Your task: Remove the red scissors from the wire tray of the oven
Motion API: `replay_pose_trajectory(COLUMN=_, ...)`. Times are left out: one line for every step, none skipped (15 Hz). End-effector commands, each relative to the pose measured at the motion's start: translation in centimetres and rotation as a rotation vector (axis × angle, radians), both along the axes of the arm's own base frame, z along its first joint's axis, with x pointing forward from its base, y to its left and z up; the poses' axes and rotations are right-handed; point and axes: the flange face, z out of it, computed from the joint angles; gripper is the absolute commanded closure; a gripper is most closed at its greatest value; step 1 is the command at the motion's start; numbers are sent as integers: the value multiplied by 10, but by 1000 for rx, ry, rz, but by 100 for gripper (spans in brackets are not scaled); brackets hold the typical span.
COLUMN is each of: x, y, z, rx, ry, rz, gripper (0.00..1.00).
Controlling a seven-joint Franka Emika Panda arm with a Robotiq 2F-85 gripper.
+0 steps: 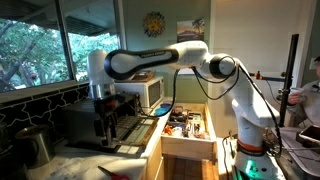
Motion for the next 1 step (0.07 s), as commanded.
replay_pose_trajectory(x=-11, y=3, z=20, rx=12, ry=-32, rz=43, gripper=8)
